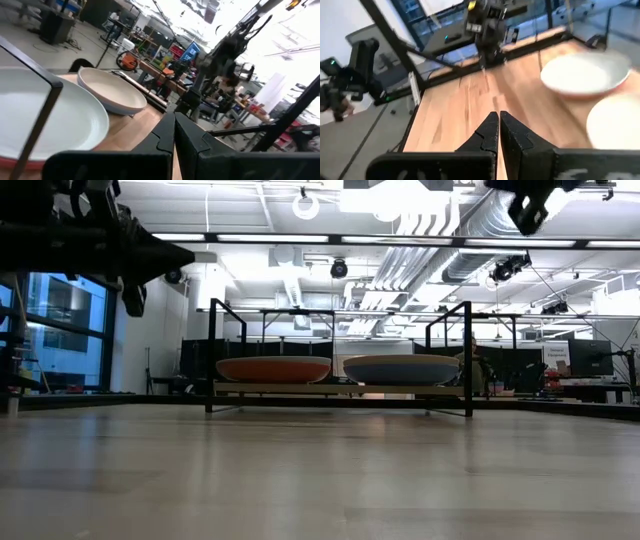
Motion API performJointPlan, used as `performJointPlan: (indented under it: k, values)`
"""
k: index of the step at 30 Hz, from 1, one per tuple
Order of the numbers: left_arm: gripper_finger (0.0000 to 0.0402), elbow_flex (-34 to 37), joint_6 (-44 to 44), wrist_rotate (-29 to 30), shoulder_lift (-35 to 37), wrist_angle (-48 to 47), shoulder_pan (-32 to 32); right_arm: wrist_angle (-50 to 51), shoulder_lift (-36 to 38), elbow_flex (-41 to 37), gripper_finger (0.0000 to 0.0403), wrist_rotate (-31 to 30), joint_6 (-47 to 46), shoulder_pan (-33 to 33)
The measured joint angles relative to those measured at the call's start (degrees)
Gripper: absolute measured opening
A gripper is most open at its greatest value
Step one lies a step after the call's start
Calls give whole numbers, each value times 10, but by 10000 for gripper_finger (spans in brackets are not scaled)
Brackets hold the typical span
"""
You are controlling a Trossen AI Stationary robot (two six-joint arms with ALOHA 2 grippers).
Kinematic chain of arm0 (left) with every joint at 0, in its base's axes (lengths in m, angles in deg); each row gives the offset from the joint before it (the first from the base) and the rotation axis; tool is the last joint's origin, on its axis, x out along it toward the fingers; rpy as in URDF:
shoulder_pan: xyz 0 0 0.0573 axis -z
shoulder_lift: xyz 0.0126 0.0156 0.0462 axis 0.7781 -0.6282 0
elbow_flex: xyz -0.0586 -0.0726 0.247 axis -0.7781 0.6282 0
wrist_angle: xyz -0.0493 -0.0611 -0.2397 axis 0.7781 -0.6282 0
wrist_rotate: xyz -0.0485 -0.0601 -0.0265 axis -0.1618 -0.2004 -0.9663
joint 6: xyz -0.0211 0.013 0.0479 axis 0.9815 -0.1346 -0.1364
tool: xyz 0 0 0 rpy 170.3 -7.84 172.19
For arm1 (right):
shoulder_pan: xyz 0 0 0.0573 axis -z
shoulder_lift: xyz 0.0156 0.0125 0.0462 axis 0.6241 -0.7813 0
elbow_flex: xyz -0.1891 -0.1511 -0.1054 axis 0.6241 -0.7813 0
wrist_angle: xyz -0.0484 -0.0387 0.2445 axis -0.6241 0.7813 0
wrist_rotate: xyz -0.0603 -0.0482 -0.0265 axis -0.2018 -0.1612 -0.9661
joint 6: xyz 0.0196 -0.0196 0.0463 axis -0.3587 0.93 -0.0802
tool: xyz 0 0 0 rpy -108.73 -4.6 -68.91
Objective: Place and stack plates onto a shelf
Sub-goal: Return to Home Position
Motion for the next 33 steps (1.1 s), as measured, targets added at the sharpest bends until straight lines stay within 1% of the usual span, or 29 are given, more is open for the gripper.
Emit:
performJointPlan:
  k: [5, 9, 14, 19, 23, 26, 31, 33]
  values:
    - [0, 0, 13, -10, 0, 0, 0, -45, 66, -108, 0, 2, -55, -32]
    - [0, 0, -3, -10, -3, -2, 0, -85, 132, -176, 0, -9, -58, -47]
    - [0, 0, -5, -10, -3, -1, 0, -106, 219, -229, 0, -40, -24, -43]
    - [0, 0, -6, -10, 22, -25, 0, -105, 303, -266, 0, -42, -24, -31]
    - [0, 0, -6, -10, 60, -93, 0, -110, 292, -285, 0, -35, -21, -28]
    - [0, 0, -6, -10, 87, -146, 0, -114, 300, -304, 0, -31, -16, -29]
    - [0, 0, -6, -10, 121, -213, 0, -202, 299, -356, 0, -28, -8, -29]
    - [0, 0, -6, -10, 135, -230, 0, -205, 296, -356, 0, -29, -4, -29]
